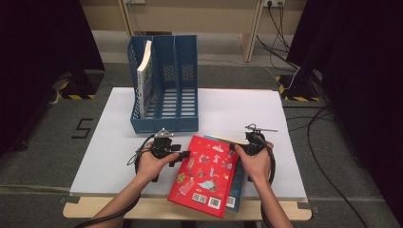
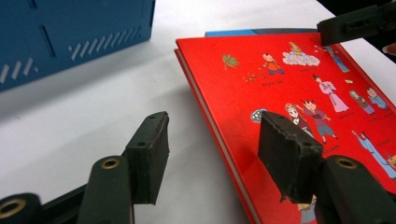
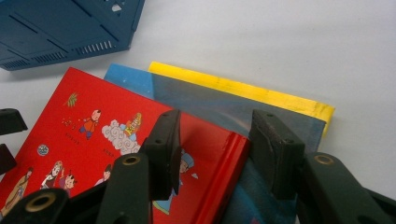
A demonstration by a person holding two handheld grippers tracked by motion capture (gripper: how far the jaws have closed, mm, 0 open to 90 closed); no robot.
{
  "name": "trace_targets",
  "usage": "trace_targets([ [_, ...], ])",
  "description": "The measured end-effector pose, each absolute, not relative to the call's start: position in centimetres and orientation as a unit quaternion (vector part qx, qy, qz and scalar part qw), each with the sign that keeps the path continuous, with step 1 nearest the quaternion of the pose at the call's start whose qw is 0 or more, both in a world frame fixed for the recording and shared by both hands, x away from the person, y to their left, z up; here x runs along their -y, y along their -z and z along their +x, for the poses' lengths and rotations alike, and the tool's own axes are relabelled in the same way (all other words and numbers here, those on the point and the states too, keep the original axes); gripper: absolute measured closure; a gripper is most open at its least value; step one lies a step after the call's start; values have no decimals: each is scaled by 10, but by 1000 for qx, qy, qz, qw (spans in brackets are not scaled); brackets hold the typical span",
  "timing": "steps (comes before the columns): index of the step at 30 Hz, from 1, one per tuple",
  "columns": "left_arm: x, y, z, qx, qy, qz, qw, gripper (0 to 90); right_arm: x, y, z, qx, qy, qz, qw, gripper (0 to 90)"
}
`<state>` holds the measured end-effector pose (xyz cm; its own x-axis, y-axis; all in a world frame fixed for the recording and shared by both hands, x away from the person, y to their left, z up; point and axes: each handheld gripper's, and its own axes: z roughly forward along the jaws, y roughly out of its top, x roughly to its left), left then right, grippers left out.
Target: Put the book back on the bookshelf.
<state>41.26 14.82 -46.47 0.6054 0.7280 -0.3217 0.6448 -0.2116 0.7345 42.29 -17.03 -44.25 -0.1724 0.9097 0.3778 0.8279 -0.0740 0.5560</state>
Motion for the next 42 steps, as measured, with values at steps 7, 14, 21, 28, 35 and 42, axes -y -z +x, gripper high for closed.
trace_targets([
  [7,-151,466,405,-435,-56,779,448,451,162,442,425,-694,-352,626,49,540],
  [14,-149,465,401,-421,-73,789,441,510,167,442,431,-682,-362,635,23,531],
  [21,-147,465,400,-417,-79,795,434,537,170,442,434,-677,-368,637,13,516],
  [28,-146,465,400,-413,-84,799,429,542,169,444,435,-677,-379,631,-16,509],
  [35,-145,465,398,-410,-89,801,427,552,170,443,434,-678,-376,631,-26,513],
  [42,-144,466,397,-410,-94,801,427,564,169,442,434,-679,-370,633,-38,504],
])
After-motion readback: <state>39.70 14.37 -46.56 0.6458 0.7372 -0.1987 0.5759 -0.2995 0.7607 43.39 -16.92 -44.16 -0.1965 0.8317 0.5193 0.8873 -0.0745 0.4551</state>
